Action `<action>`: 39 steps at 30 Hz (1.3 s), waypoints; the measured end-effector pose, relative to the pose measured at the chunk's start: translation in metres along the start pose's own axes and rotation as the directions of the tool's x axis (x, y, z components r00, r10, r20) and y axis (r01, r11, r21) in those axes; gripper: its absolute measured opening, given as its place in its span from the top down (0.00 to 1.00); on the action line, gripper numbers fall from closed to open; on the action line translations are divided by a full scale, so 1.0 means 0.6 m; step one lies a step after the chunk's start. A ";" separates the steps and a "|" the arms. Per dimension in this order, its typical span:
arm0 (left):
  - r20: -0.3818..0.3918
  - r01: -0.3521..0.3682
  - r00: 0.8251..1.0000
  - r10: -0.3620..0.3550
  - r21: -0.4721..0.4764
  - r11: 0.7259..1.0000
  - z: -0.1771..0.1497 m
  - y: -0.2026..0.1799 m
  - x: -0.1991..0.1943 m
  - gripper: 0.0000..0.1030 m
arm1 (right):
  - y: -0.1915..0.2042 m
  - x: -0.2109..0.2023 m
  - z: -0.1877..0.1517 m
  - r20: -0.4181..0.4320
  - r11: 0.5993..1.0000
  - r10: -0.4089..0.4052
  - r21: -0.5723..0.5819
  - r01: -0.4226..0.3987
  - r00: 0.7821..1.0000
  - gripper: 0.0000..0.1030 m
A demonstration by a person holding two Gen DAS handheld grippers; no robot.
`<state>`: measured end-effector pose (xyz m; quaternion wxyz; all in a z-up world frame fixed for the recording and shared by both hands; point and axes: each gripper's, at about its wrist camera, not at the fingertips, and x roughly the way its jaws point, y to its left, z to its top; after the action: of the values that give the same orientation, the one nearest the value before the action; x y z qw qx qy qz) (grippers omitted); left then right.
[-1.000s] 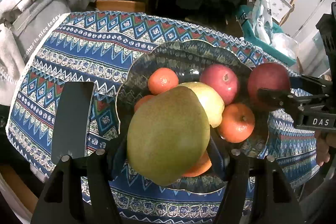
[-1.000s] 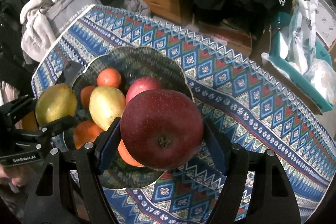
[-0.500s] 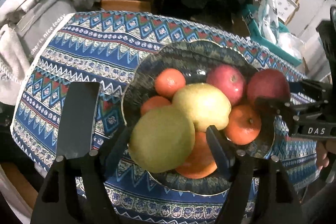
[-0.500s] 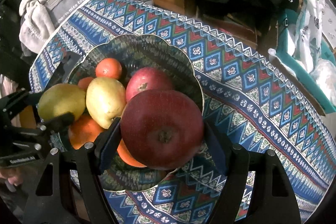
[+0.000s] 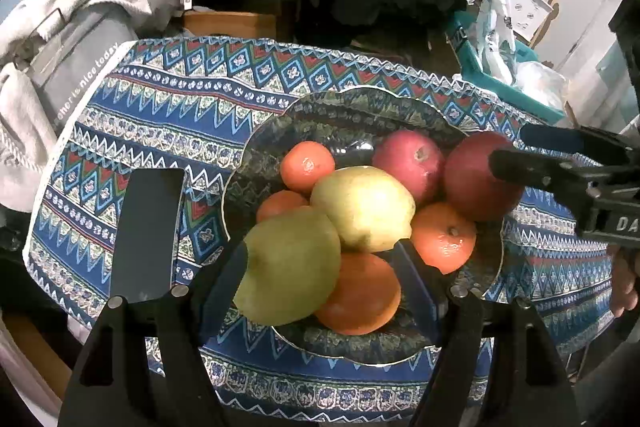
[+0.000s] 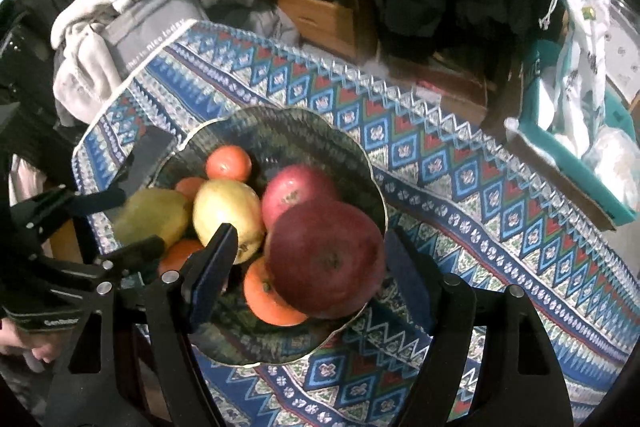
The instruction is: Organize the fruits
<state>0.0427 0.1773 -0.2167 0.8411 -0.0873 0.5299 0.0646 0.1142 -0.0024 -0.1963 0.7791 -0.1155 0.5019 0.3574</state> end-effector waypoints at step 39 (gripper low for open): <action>0.363 -0.041 0.932 -0.003 0.115 0.992 0.029 -0.133 -0.291 0.08 | -0.029 -0.343 -0.057 0.377 0.976 -0.211 0.139 0.170 0.902 0.16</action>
<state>-0.0012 0.1004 -0.0456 0.9274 -0.0176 0.3694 0.0556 0.0525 -0.1239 -0.0376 0.8994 -0.0503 0.3409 0.2691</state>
